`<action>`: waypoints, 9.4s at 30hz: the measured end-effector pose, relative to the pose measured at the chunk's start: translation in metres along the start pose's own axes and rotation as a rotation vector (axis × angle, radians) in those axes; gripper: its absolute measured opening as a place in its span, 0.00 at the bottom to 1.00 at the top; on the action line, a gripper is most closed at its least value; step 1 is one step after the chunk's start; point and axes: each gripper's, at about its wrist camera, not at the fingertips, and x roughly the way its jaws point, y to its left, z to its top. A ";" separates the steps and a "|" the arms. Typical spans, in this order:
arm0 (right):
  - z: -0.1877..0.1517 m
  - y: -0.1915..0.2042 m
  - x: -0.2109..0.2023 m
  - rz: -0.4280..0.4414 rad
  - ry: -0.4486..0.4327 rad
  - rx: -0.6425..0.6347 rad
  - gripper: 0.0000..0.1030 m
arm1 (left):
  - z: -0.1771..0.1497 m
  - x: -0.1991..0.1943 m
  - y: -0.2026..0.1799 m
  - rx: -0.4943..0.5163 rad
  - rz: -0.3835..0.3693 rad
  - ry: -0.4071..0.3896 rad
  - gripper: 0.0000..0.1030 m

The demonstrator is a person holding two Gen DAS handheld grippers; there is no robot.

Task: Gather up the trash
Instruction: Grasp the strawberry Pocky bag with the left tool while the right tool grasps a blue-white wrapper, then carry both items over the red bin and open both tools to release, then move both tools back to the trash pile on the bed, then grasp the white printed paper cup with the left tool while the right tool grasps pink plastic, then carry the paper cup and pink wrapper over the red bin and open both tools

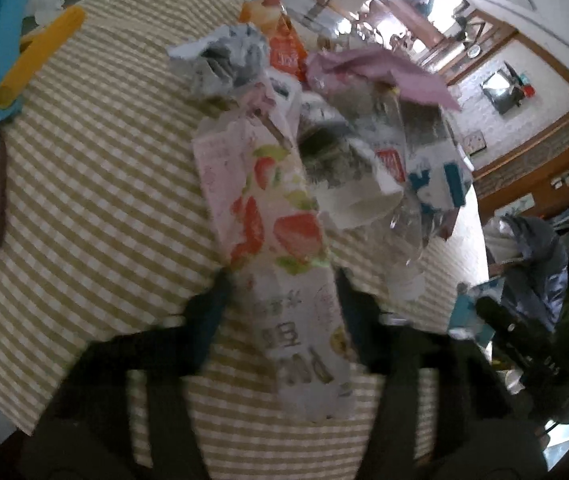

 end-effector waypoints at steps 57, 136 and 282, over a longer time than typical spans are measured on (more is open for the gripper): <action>-0.007 -0.149 -0.146 -0.118 -0.330 0.364 0.43 | -0.077 0.018 -0.232 0.534 -0.243 -0.010 0.30; -0.053 -0.244 -0.279 -0.640 -0.769 0.739 0.89 | -0.165 0.115 -0.419 0.828 -0.432 0.185 0.66; 0.001 -0.112 -0.154 -0.391 -0.377 0.132 0.58 | -0.041 0.014 -0.208 0.487 -0.213 -0.075 0.50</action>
